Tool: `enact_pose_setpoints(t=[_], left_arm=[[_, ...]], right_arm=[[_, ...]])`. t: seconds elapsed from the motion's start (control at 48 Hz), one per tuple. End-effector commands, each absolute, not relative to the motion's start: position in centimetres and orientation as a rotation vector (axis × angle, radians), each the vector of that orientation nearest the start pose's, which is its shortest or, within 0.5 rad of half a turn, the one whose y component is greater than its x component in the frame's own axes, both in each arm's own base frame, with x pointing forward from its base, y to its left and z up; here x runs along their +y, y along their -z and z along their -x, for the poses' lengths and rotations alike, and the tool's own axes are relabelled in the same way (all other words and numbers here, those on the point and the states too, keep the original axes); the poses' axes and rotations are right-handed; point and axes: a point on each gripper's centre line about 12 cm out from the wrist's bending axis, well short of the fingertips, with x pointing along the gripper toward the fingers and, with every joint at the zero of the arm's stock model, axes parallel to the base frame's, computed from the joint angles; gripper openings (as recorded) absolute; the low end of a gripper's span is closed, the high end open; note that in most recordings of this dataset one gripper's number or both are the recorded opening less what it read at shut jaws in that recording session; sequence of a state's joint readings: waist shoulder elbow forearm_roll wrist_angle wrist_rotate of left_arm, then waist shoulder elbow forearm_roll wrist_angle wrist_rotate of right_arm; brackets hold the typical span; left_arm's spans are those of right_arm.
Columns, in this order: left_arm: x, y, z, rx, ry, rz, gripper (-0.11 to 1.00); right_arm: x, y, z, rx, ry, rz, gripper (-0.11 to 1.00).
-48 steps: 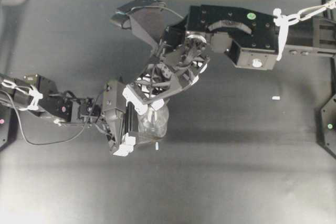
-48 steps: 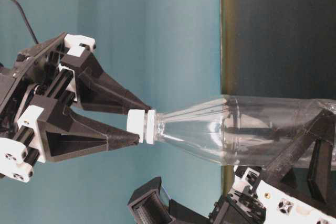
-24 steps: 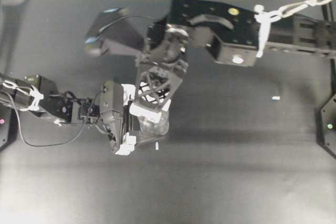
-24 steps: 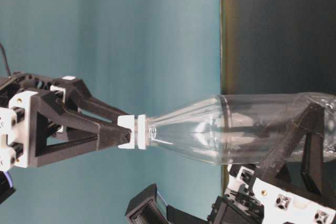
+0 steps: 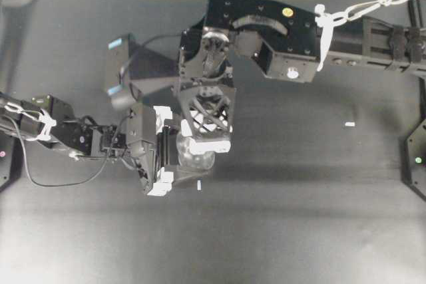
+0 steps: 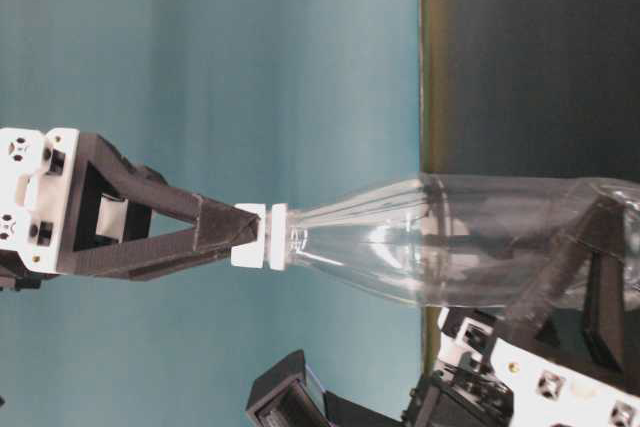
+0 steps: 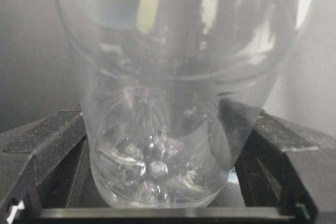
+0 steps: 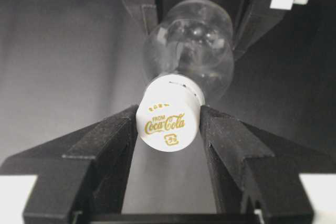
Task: Open the bottle cap by holding the bottle with the left arm and twisting the cap with the right arm.
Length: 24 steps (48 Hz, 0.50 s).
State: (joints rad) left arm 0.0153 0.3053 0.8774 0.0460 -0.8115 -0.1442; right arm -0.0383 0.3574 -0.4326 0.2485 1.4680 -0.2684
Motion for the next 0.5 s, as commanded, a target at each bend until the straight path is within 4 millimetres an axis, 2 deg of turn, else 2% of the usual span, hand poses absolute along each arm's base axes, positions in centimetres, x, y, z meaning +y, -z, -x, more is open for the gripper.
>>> enact_pose_setpoints(t=[0.0, 0.479], left_arm=[[0.36, -7.64, -37.27, 0.363, -0.009, 0.126, 0.88], [0.36, -7.26, -37.17, 0.373, -0.009, 0.124, 0.88]], right_arm=[[3.37, -30.32, -47.87, 1.327, -0.394, 0.053, 0.38], [3.33, -30.22, -47.59, 1.331, -0.375, 0.045, 0.38]])
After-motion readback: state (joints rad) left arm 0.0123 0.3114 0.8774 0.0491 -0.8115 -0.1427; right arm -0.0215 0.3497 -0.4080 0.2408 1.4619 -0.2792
